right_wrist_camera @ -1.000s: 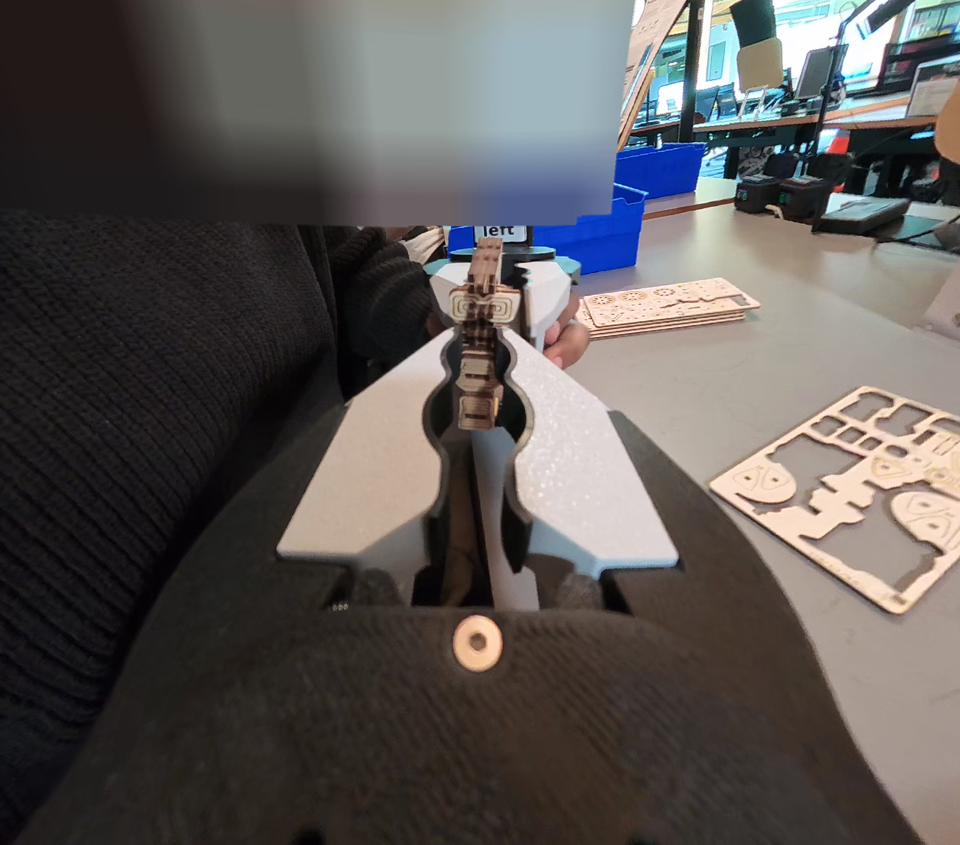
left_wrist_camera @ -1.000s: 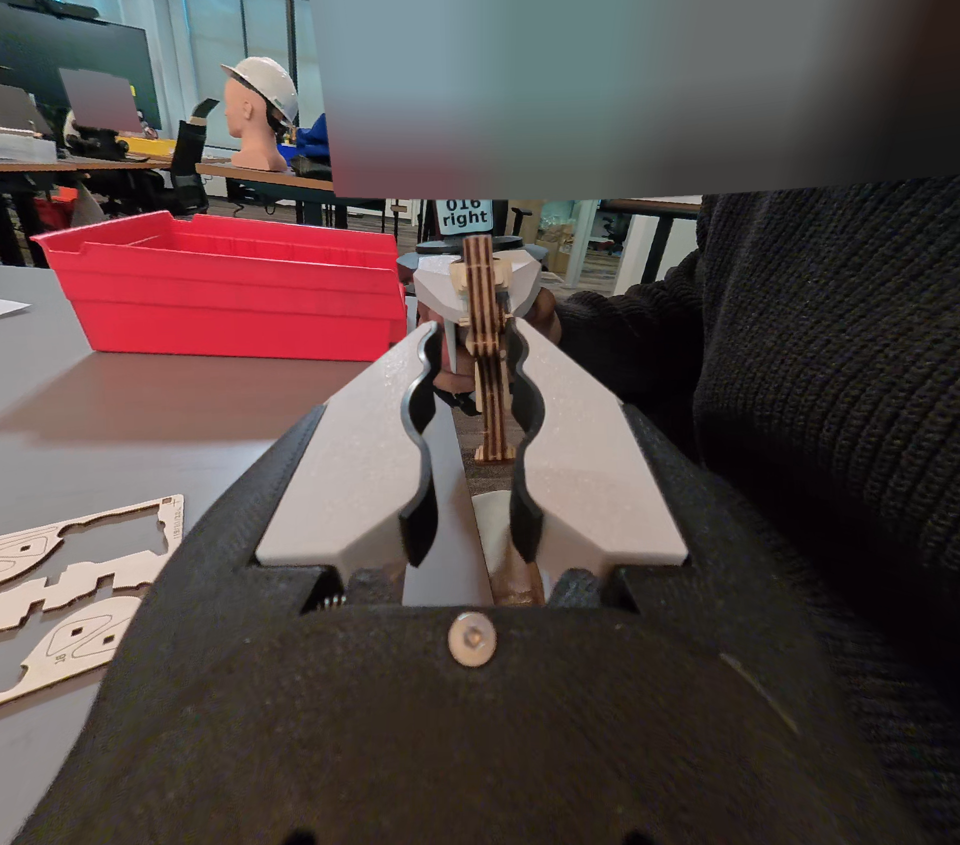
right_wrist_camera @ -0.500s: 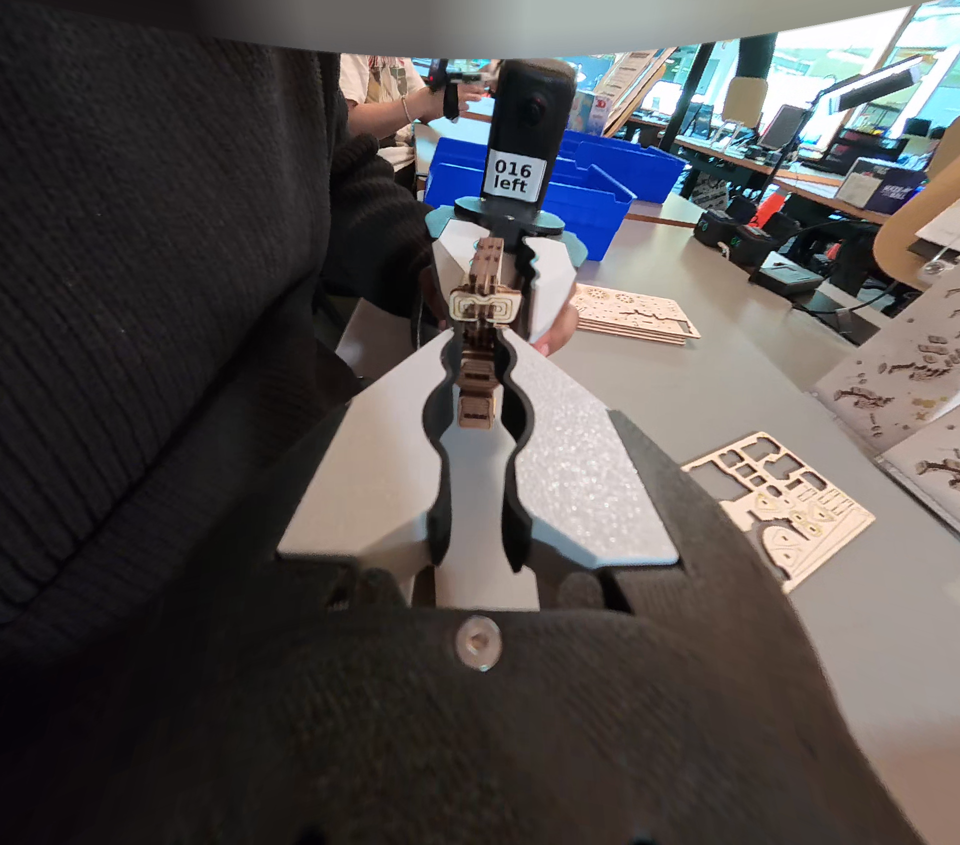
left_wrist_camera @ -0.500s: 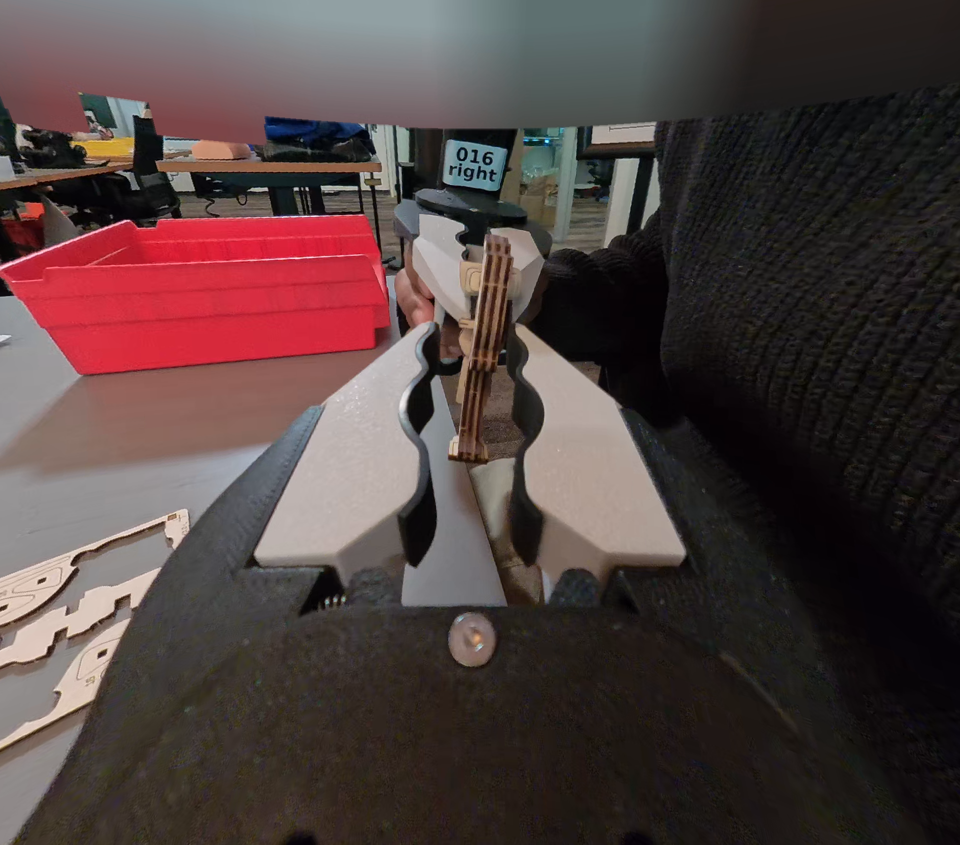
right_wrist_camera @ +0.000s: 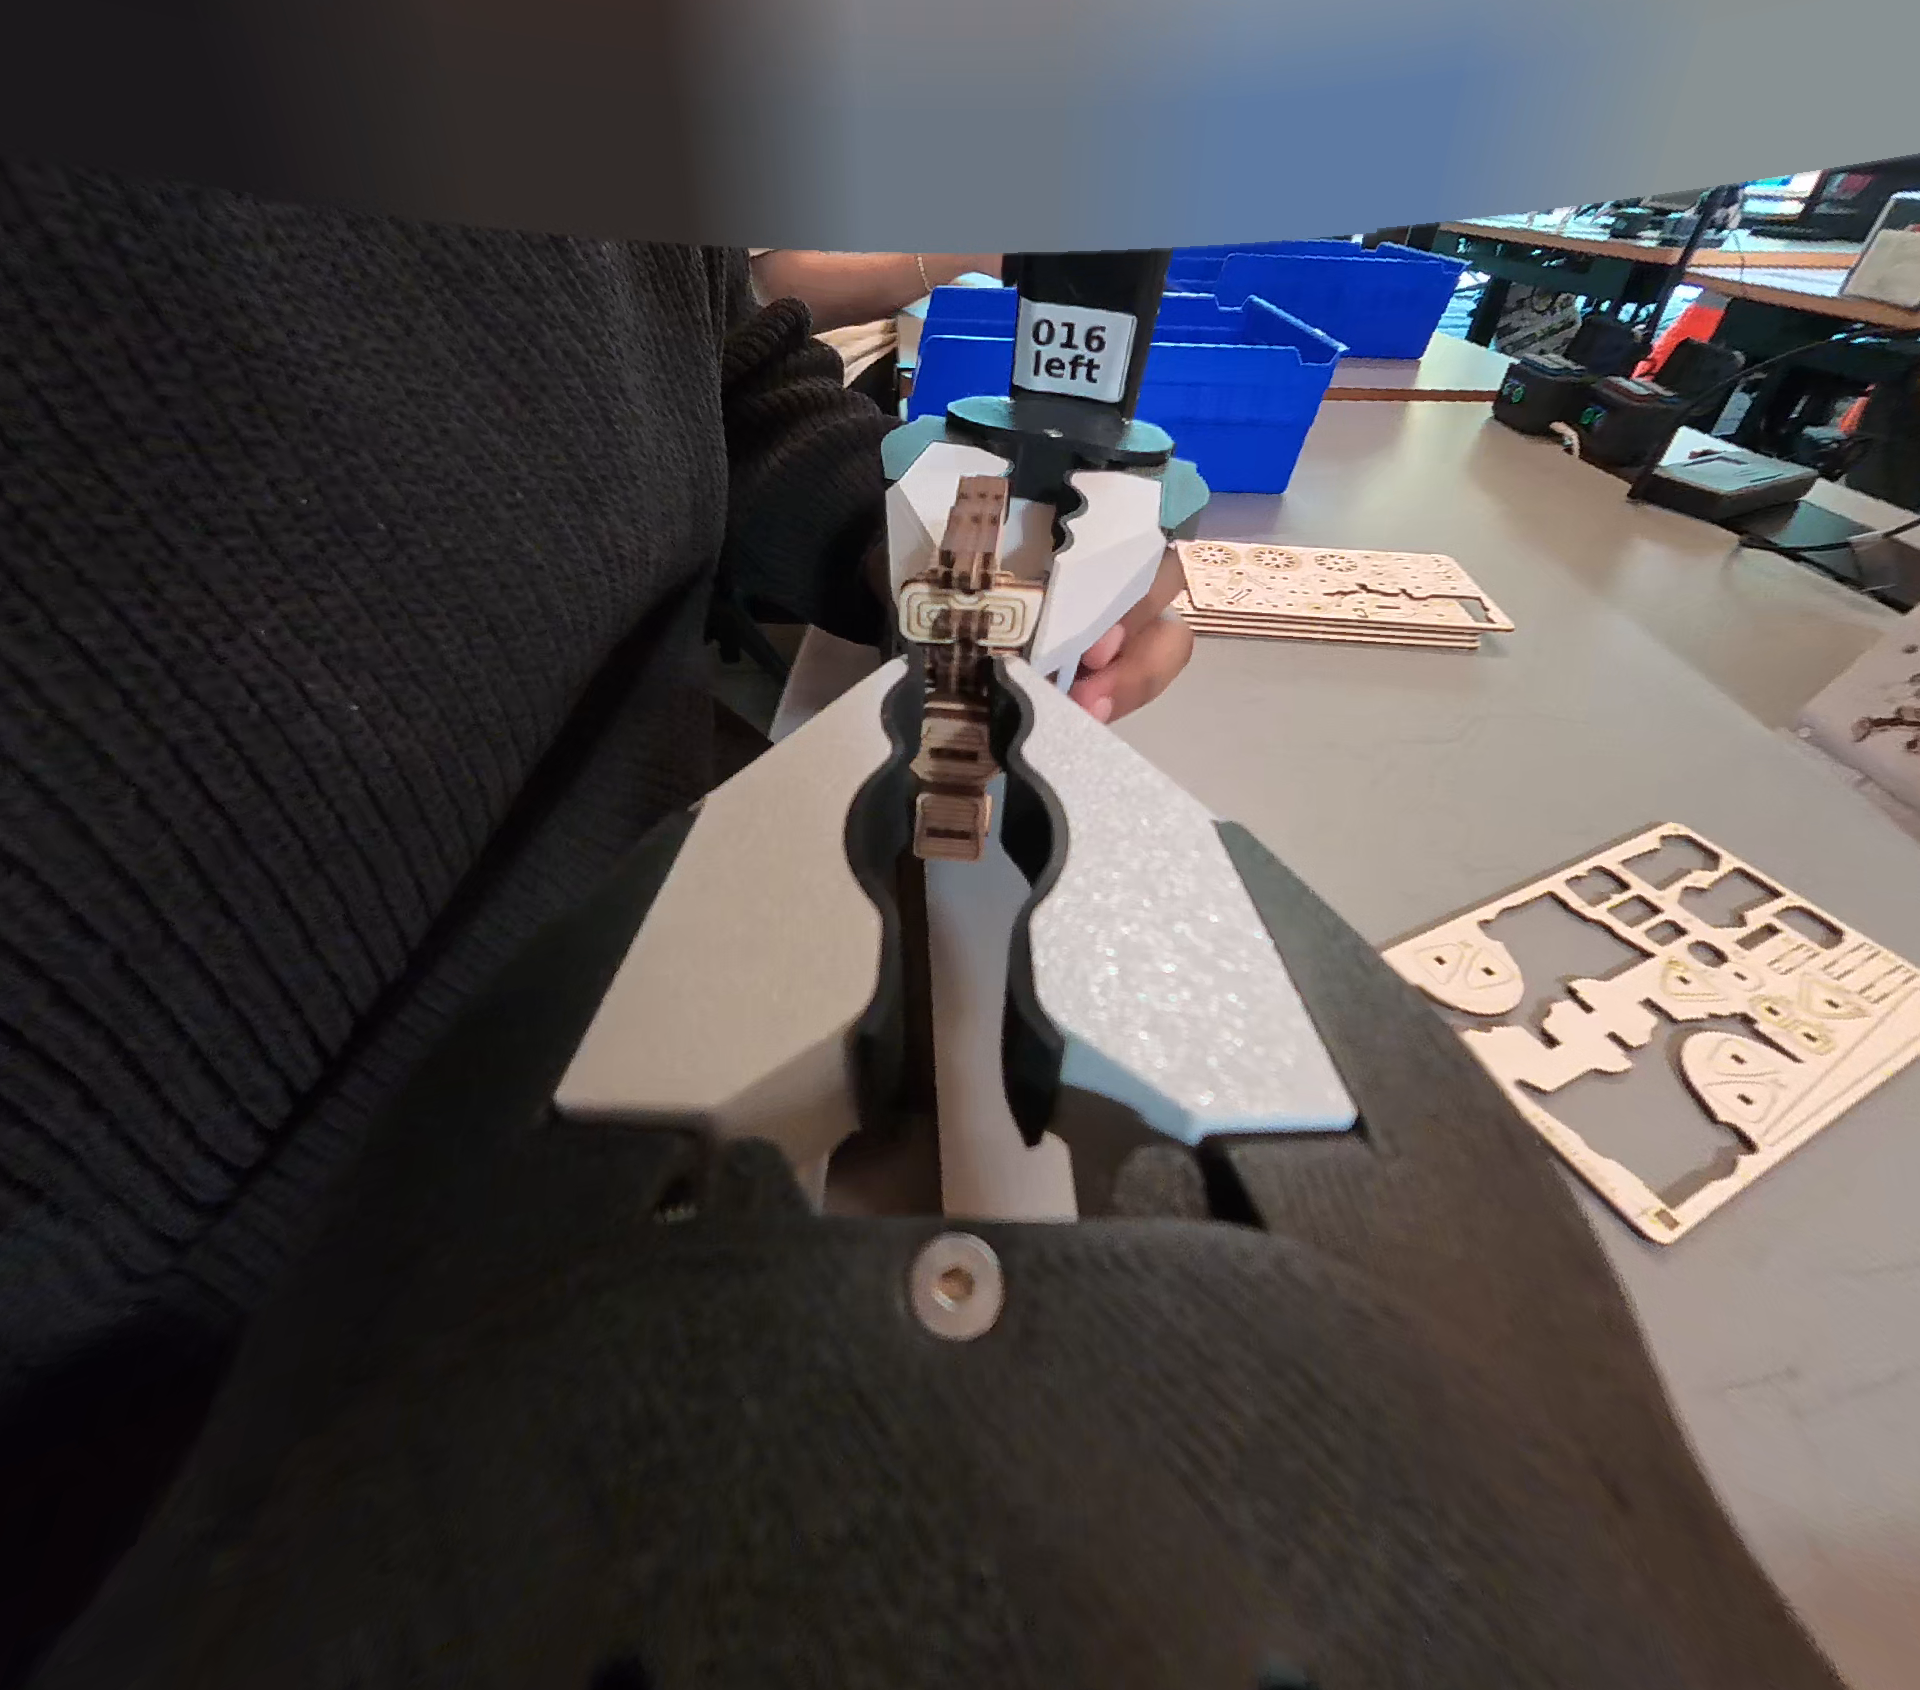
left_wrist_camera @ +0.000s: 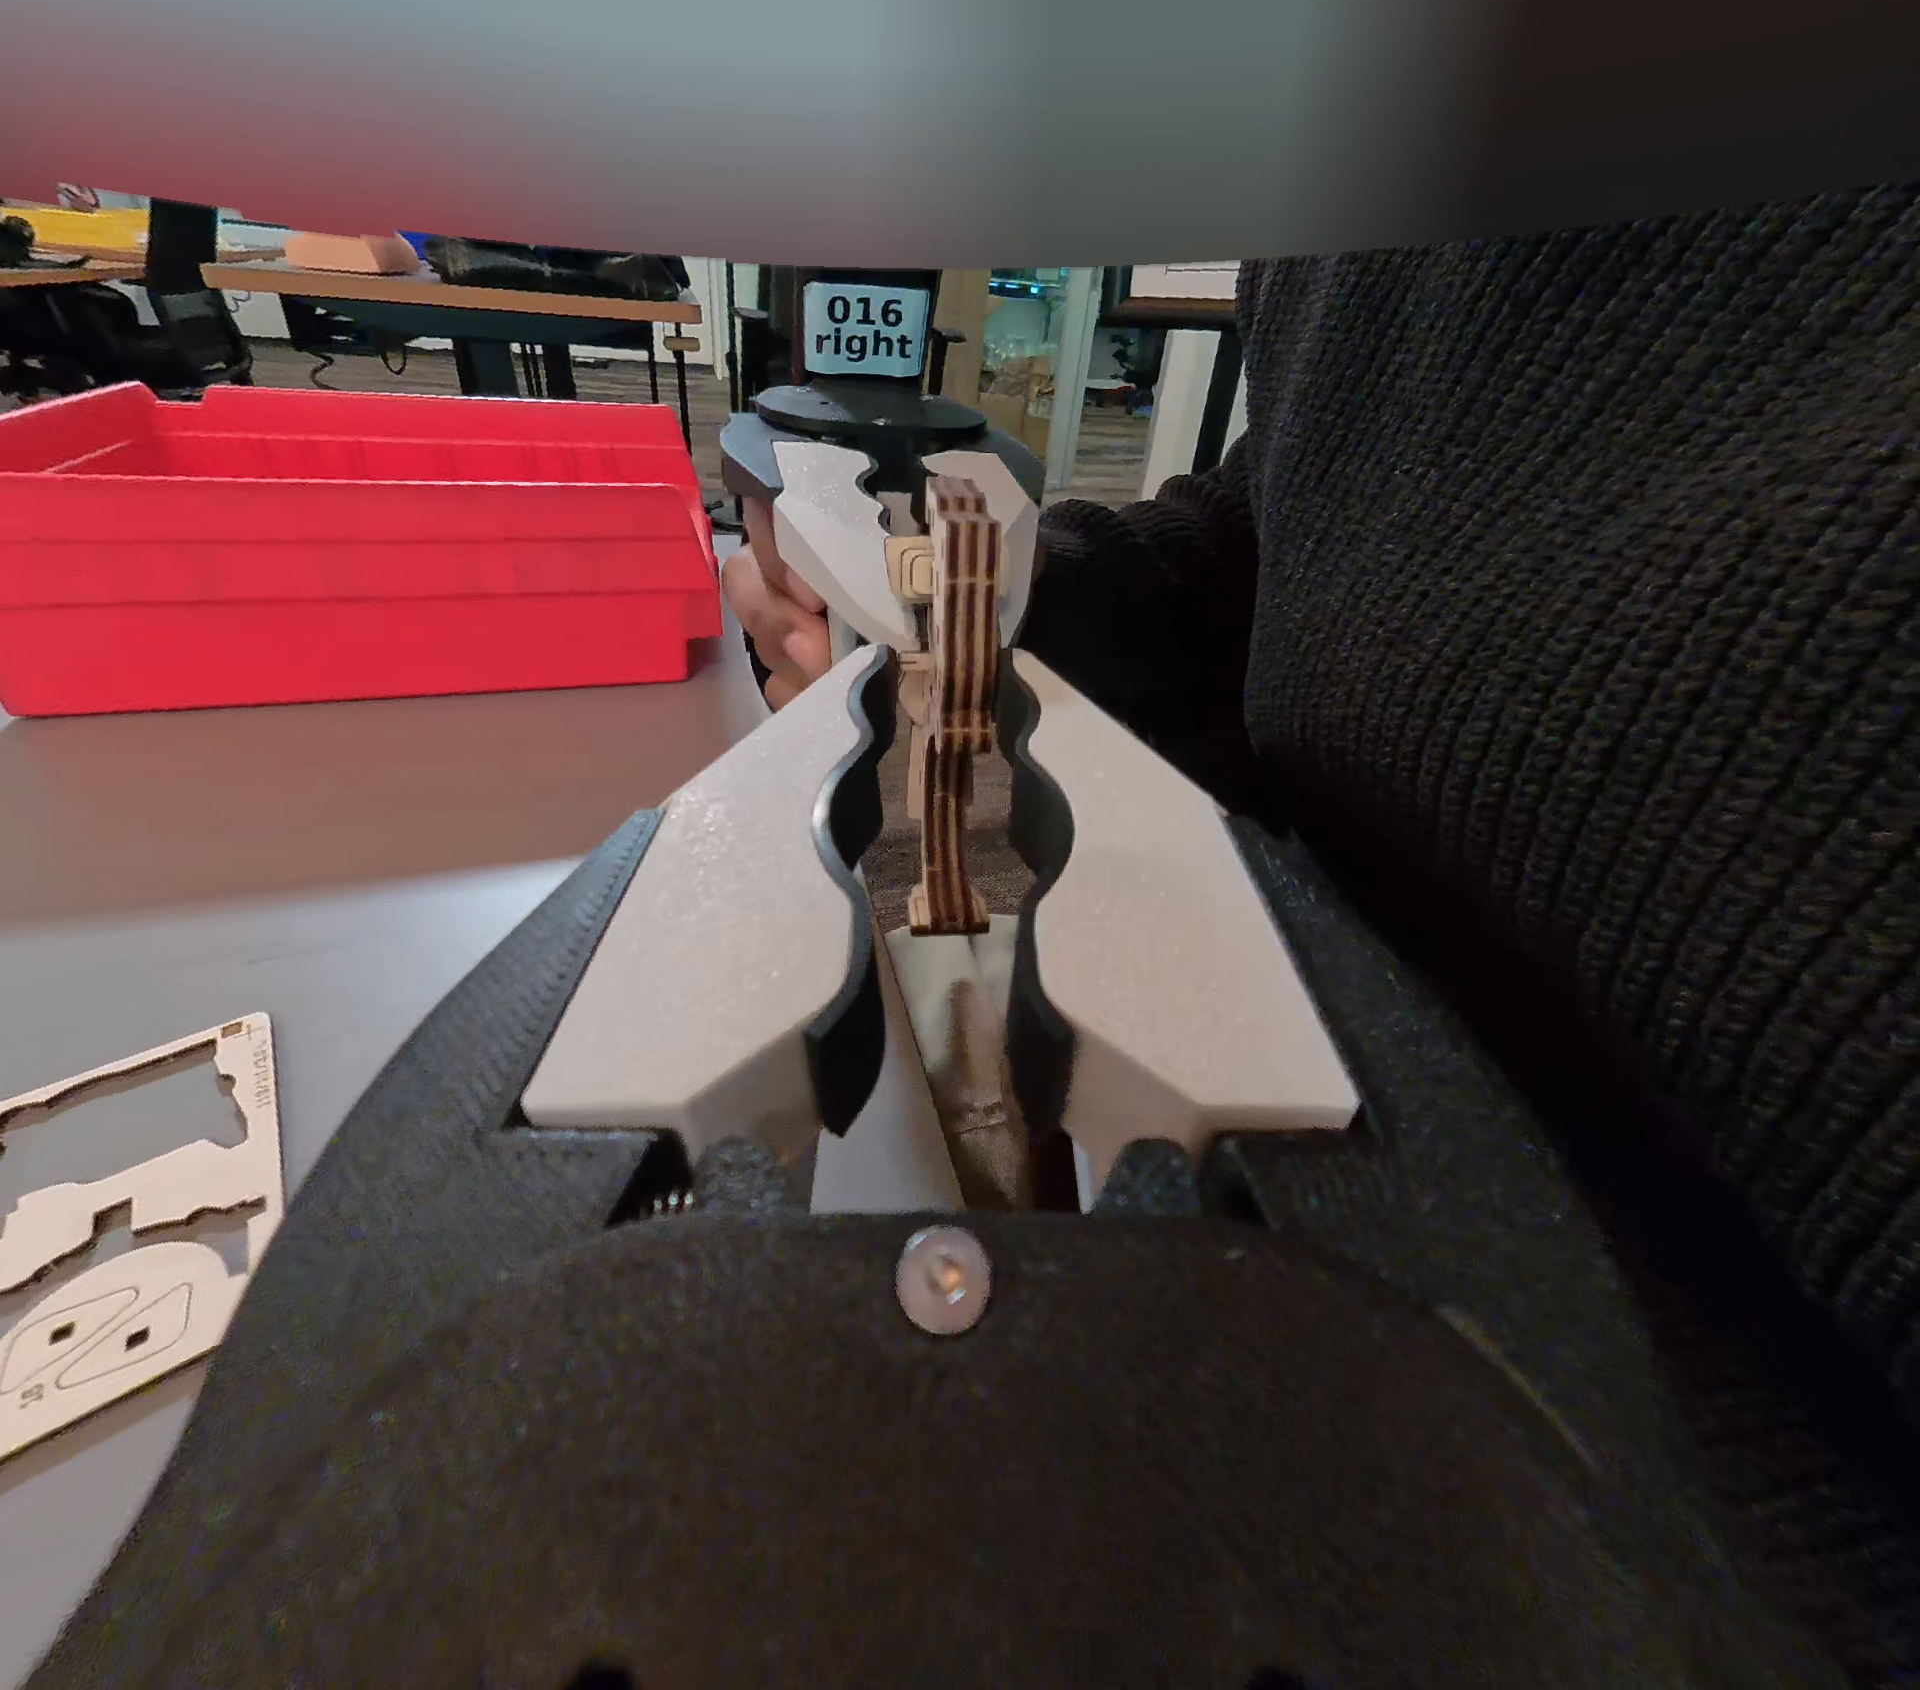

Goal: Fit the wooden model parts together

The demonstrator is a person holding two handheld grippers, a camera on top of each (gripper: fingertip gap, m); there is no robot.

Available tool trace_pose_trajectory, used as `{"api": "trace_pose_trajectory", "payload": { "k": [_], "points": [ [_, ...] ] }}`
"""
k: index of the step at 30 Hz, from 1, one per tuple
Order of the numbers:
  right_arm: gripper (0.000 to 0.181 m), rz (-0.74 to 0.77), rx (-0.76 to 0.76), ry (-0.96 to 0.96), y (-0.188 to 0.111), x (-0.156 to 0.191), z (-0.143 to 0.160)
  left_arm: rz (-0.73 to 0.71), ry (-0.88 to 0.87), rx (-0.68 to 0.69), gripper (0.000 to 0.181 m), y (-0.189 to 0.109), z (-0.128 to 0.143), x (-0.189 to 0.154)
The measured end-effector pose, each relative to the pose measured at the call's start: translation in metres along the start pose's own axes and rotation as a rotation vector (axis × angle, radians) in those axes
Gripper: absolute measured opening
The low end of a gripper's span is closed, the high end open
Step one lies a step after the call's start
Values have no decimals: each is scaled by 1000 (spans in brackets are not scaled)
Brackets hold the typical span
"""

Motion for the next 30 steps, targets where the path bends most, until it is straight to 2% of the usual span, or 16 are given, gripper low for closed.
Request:
{"api": "trace_pose_trajectory", "payload": {
  "k": [6, 12, 18, 30],
  "points": [
    [10, -8, -8, 8, -1, 0, 0, 10, -24, 1, 16, 1, 0, 0],
    [11, -61, -53, 166, -2, -5, 2, 6, -72, -7, 16, 2, -1, 1],
    [11, -76, -57, 229, -3, -9, 6, -6, -134, 21, 17, 2, 0, 5],
    [11, -138, -68, 376, -3, -12, 12, -4, -127, 68, 19, 3, 3, 7]
  ]
}}
Point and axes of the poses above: each gripper's, where its closed fingertips meet, y out along the fingers, z out of its underside, x = y × z across the jaws, the point moved 7 cm from there along -y, back along the fingers, and after that the axes turned 7 degrees about -y, right-handed, at the moved point
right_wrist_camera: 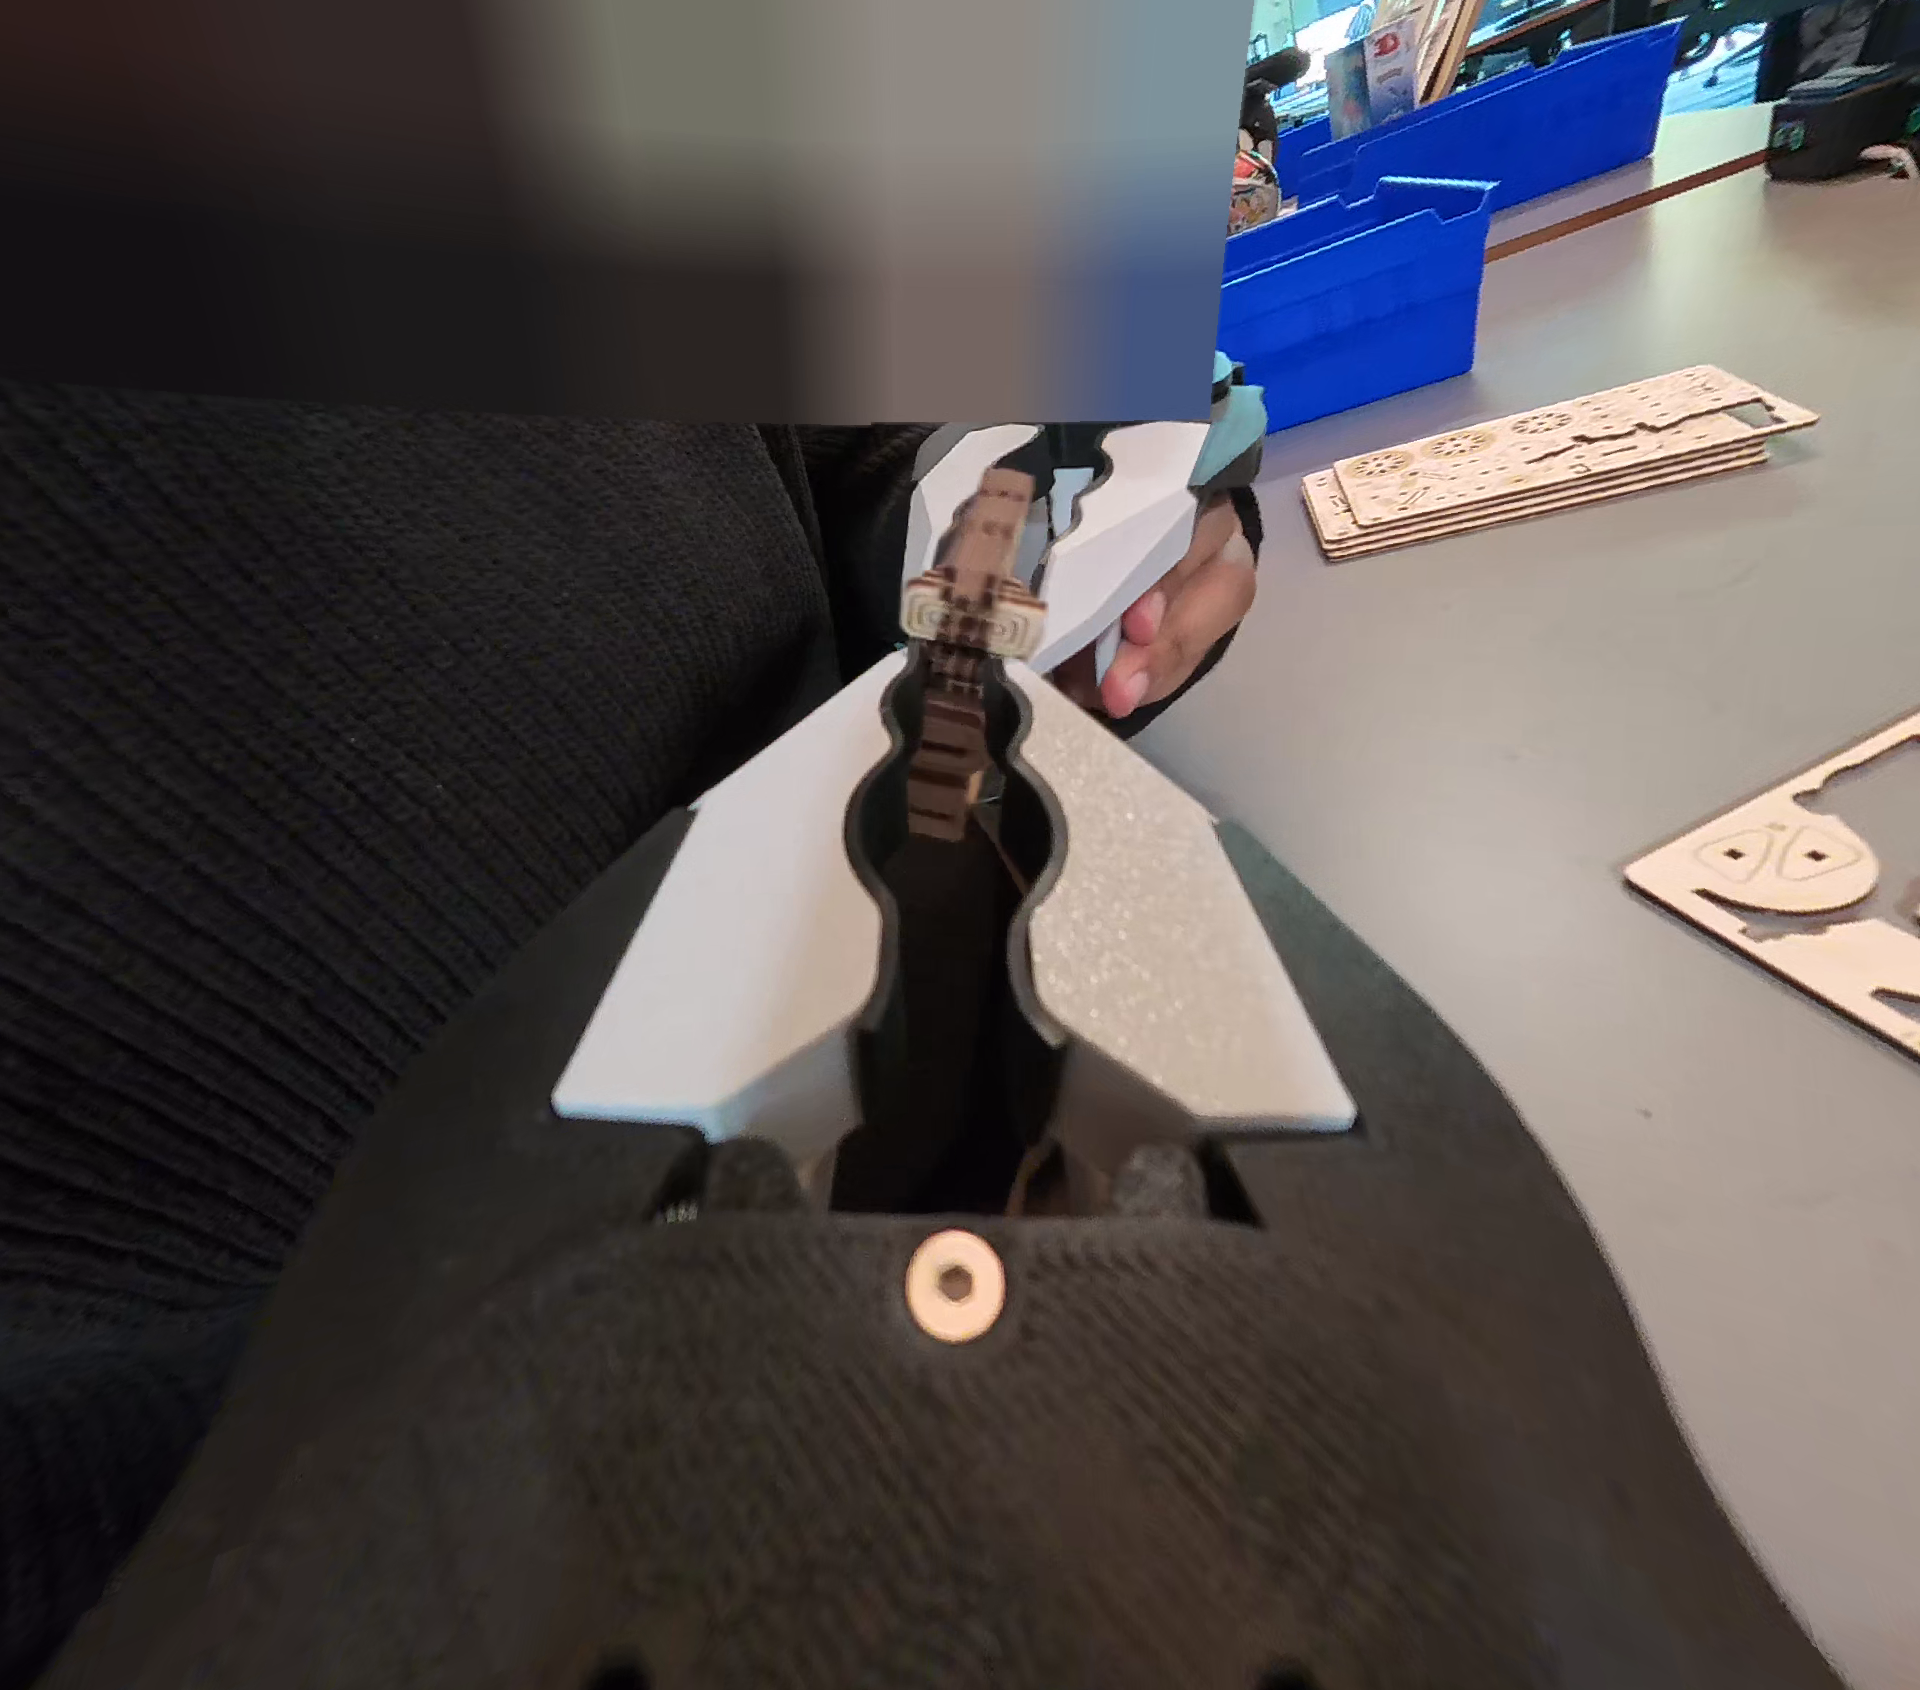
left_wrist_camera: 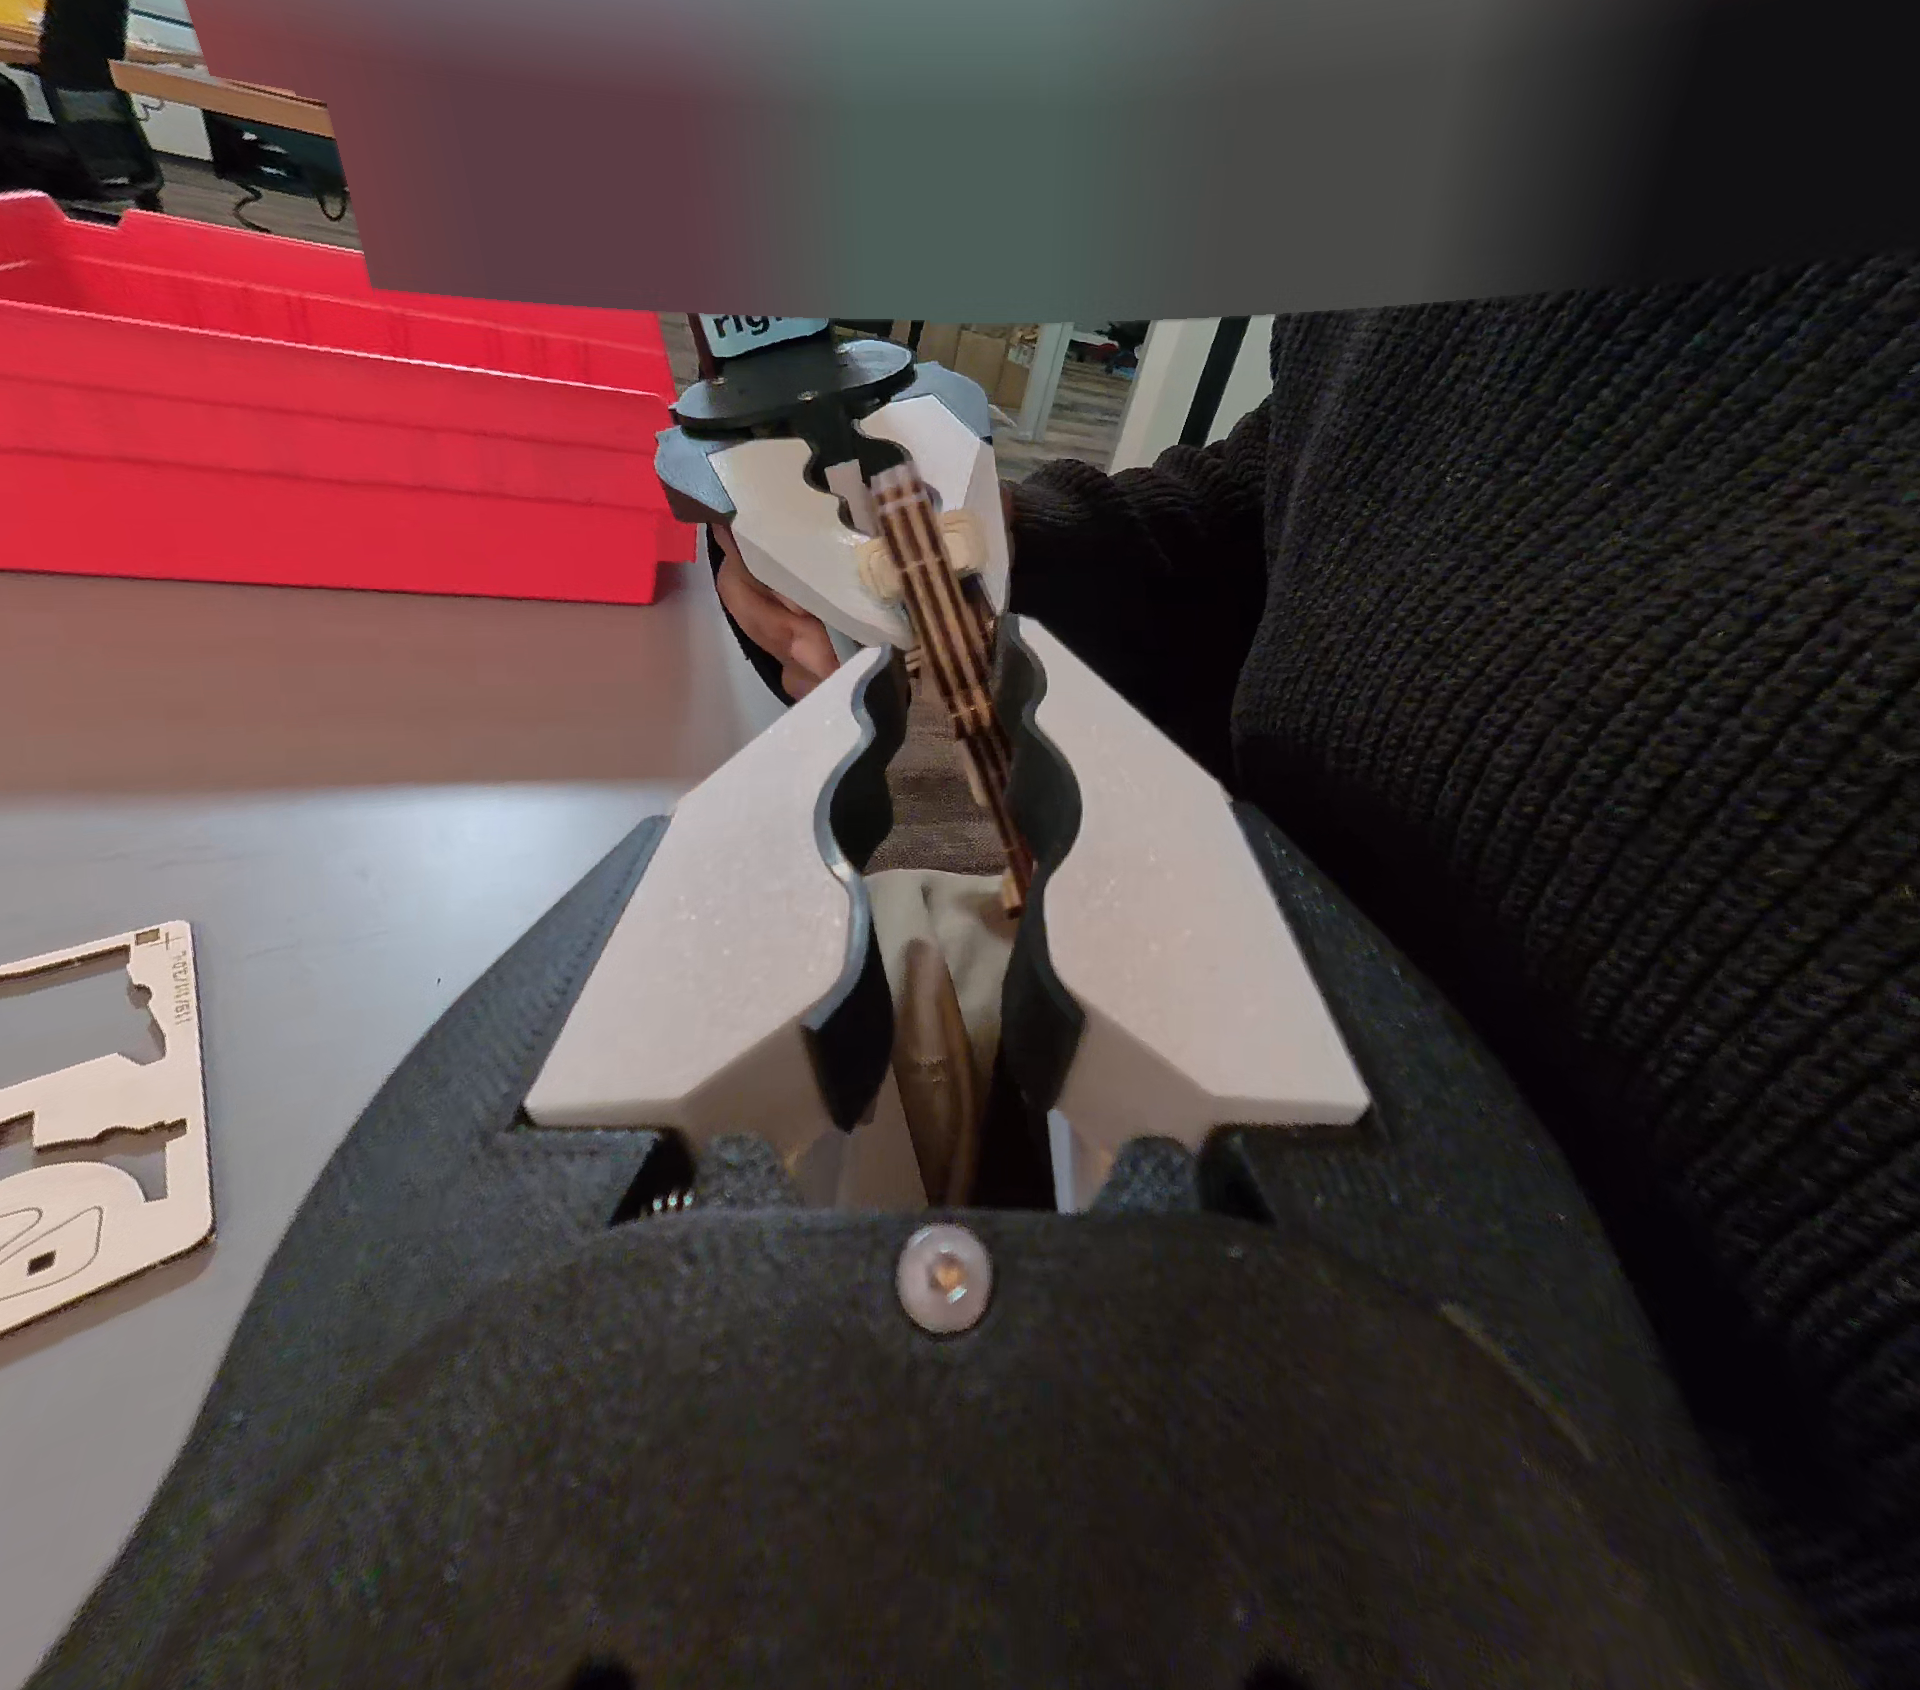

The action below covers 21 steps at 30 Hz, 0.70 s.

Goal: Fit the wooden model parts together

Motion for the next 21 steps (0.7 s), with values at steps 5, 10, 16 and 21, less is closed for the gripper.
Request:
{"api": "trace_pose_trajectory", "payload": {
  "k": [5, 10, 16, 21],
  "points": [
    [10, 6, -25, -37, -2, 1, -3, -14, -3, -43, 18, 1, -3, -1],
    [11, 57, 13, -213, 3, 8, -5, 13, 38, -68, 18, -1, -2, -3],
    [10, 101, 131, -369, 12, 16, -1, 23, 87, -24, 28, -1, 0, -6],
    [10, 120, 152, -413, 13, 18, -1, 56, 91, 18, 31, -1, 3, -7]
  ]
}}
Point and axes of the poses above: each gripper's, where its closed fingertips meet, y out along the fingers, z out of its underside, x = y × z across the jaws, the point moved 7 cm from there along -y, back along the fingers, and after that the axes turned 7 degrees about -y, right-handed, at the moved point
